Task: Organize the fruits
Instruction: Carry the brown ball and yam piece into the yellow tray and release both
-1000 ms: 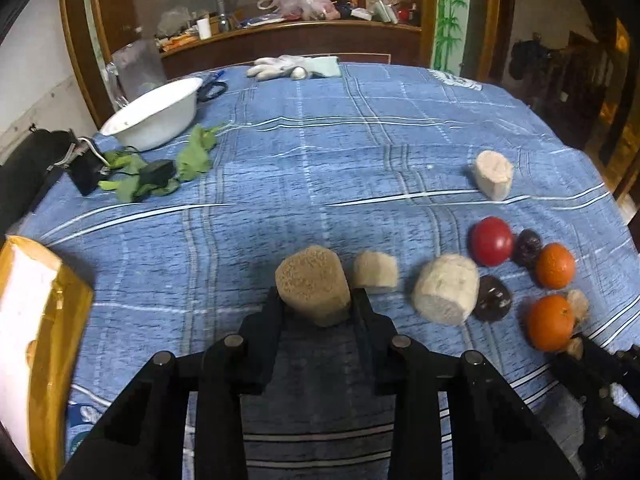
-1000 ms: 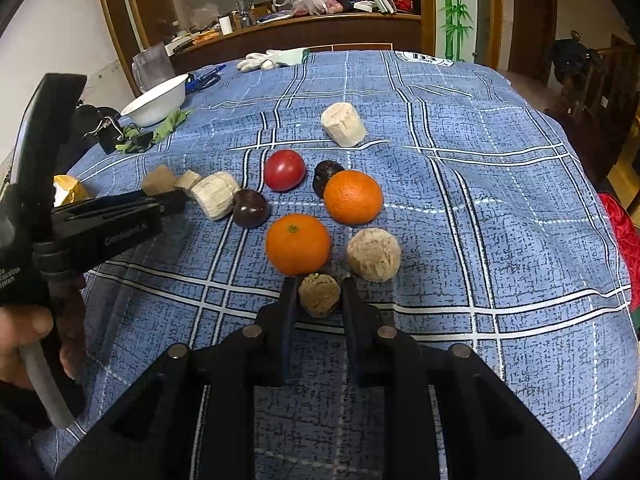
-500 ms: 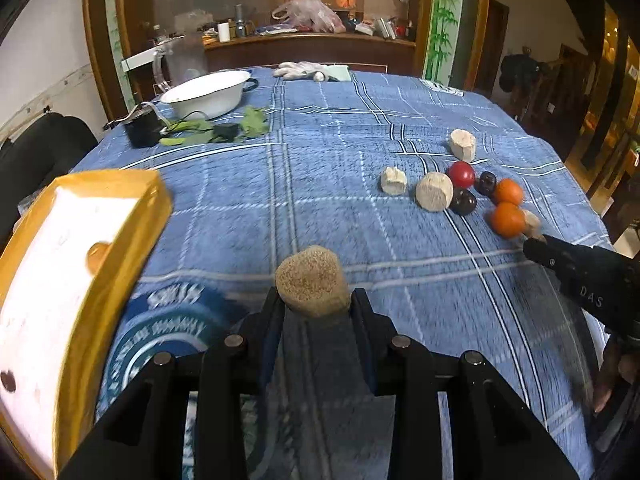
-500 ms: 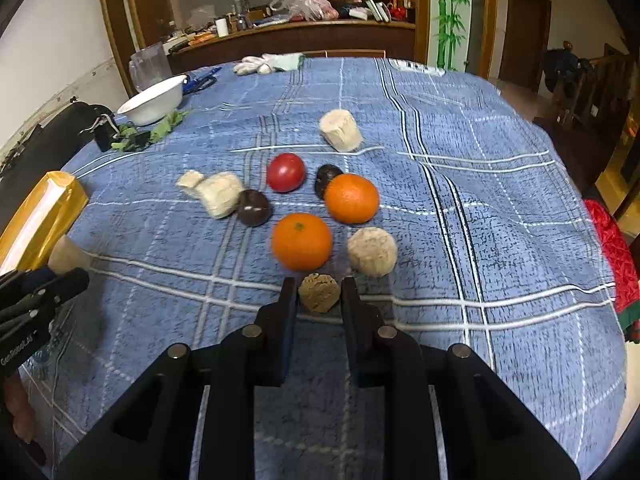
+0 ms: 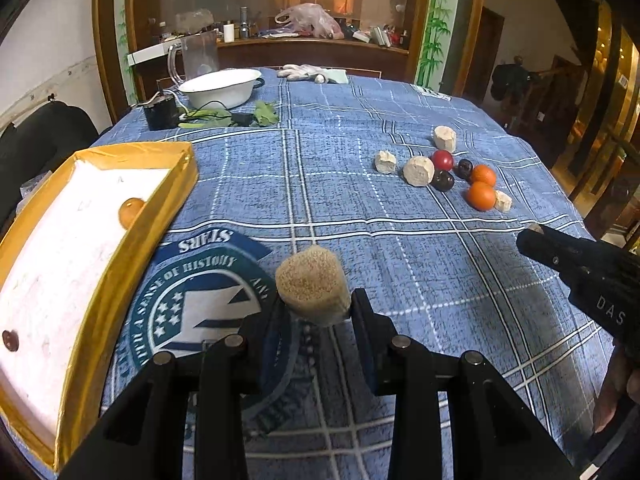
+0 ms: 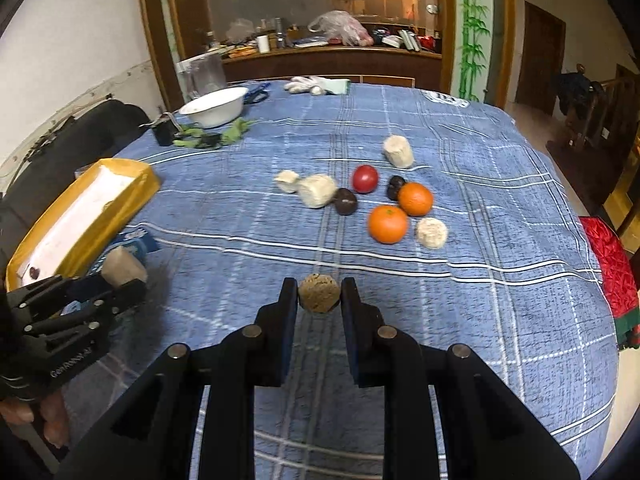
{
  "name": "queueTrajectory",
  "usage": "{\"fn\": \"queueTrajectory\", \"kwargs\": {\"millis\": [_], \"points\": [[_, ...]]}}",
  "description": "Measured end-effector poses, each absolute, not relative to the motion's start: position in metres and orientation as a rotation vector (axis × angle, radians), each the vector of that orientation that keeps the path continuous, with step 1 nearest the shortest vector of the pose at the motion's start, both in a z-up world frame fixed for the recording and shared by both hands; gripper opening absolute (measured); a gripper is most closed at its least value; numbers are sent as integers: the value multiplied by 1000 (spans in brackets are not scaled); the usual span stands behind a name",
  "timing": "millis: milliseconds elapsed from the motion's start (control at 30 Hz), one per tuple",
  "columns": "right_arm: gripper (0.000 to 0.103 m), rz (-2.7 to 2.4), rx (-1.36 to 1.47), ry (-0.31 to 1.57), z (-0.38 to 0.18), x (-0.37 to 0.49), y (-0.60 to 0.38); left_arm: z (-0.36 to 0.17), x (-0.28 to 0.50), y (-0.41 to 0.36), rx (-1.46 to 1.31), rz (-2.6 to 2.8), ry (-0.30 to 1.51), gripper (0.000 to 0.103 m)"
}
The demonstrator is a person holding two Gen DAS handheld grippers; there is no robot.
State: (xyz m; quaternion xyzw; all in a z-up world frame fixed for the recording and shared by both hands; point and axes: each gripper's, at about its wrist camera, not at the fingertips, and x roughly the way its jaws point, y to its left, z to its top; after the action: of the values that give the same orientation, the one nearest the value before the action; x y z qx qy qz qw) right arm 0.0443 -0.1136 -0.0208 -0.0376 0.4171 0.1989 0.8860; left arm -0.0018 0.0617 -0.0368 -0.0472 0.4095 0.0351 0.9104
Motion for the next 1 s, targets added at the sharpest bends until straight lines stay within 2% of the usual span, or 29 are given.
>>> {"fn": "queueTrajectory", "kwargs": {"millis": [1000], "points": [[24,590,-137,795,7,15,-45,-10,-41,127,-152,295,775,34]]}}
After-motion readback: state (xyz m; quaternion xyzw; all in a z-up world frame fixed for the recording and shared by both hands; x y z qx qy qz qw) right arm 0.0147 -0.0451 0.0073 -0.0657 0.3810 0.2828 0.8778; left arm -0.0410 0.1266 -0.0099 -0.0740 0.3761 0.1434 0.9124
